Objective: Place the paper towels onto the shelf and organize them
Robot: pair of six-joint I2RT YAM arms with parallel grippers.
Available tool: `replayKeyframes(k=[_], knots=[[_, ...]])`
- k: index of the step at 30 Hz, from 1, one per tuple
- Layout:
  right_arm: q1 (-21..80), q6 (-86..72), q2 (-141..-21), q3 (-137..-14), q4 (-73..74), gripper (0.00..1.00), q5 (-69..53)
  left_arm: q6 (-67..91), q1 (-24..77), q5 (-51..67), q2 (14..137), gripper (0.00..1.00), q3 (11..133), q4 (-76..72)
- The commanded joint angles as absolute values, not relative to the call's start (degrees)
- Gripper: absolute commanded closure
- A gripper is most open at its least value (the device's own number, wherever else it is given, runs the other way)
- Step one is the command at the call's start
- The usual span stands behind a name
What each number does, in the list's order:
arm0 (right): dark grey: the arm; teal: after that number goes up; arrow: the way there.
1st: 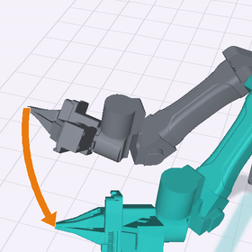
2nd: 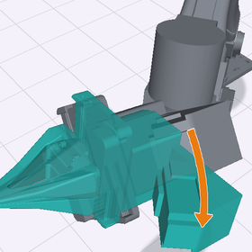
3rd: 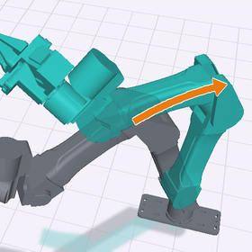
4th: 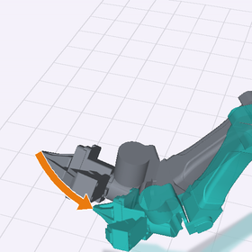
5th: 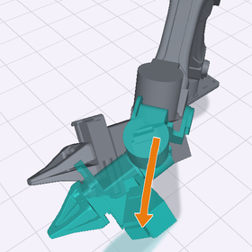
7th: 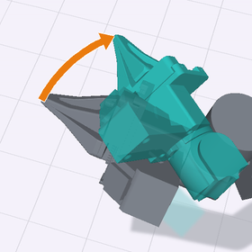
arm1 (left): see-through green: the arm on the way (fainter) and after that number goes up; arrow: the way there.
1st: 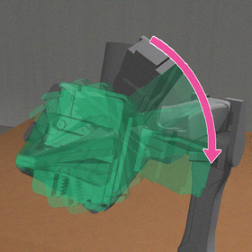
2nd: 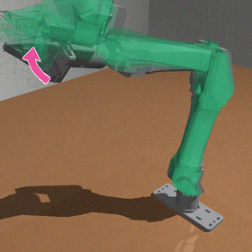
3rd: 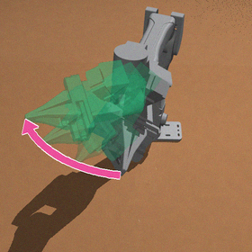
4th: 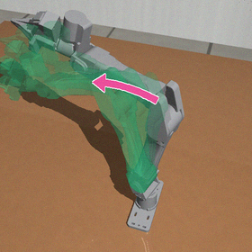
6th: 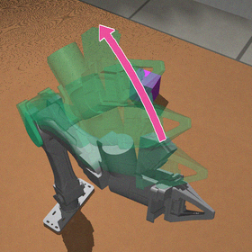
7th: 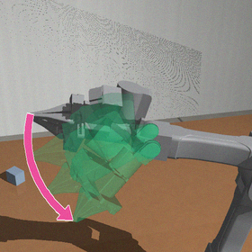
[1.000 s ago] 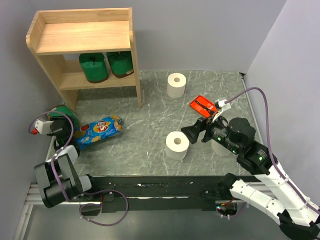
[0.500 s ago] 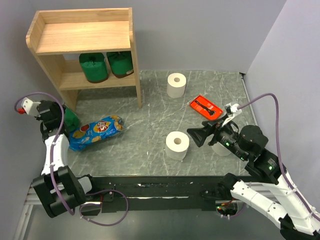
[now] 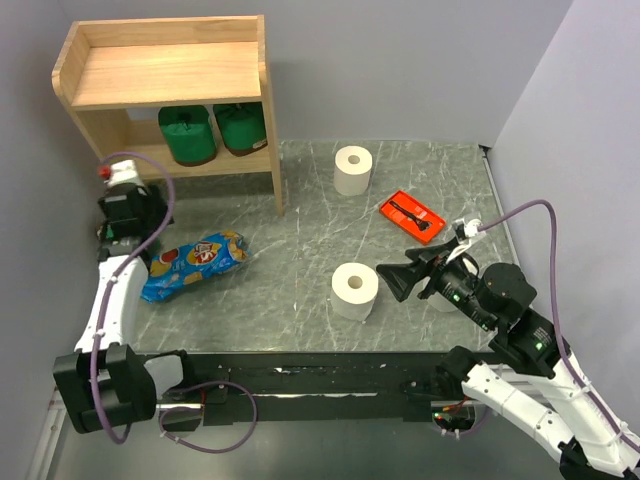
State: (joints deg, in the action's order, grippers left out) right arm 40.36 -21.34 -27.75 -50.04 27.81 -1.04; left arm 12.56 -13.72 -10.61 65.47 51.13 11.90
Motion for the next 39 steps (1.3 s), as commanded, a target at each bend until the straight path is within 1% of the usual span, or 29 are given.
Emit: replayKeyframes(k=[1,4,7,9,10,14,17,21,23,25,28,33,37,39], knots=[[40.52,-20.22,-26.80,-47.55,22.24,0.01,-0.52,-6.84,-7.83,-17.91,63.81,0.23,48.88,11.26],[40.61,-18.90,-28.65,-47.72,22.24,0.00,-0.44,-13.52,-6.77,-24.50,65.13,0.24,44.93,6.69],[40.69,-18.28,-30.67,-47.11,21.01,0.00,-1.49,-18.89,-5.54,-29.34,65.91,0.23,41.32,1.61],[40.61,-18.72,-31.72,-46.50,19.96,0.01,-3.86,-20.47,-5.36,-31.11,67.23,0.20,39.56,-1.56],[40.52,-18.81,-31.90,-45.54,19.26,0.00,-5.00,-21.00,-5.10,-30.77,67.50,0.16,38.42,-2.97],[40.61,-19.95,-32.34,-42.46,14.86,0.00,-7.29,-25.39,-3.43,-33.83,68.20,0.16,35.60,-8.69],[40.52,-20.30,-31.73,-41.31,14.24,0.00,-6.68,-29.43,-3.43,-39.37,70.31,0.16,34.72,-13.69],[40.69,-18.99,-30.41,-41.39,14.50,0.01,-5.28,-31.99,-4.39,-39.82,73.03,0.16,34.54,-16.70],[40.52,-17.85,-30.15,-41.66,14.85,0.00,-4.31,-32.52,-4.83,-37.81,74.44,0.17,35.33,-16.00],[40.43,-17.06,-30.15,-42.27,15.55,0.00,-3.69,-32.69,-5.45,-35.17,74.71,0.15,35.42,-13.98],[40.43,-16.87,-29.88,-42.28,16.17,0.00,-3.17,-33.13,-5.80,-34.54,75.14,0.14,36.29,-10.91],[40.52,-16.96,-27.95,-39.64,15.64,0.01,-1.67,-35.07,-6.59,-34.98,75.58,0.14,36.83,-9.76],[40.52,-16.44,-28.21,-39.64,16.26,0.00,-1.67,-35.25,-6.94,-33.93,78.73,0.14,37.35,-9.85],[40.52,-16.09,-28.48,-39.90,16.35,0.01,-1.84,-35.85,-6.68,-34.54,80.33,0.15,38.14,-9.40]])
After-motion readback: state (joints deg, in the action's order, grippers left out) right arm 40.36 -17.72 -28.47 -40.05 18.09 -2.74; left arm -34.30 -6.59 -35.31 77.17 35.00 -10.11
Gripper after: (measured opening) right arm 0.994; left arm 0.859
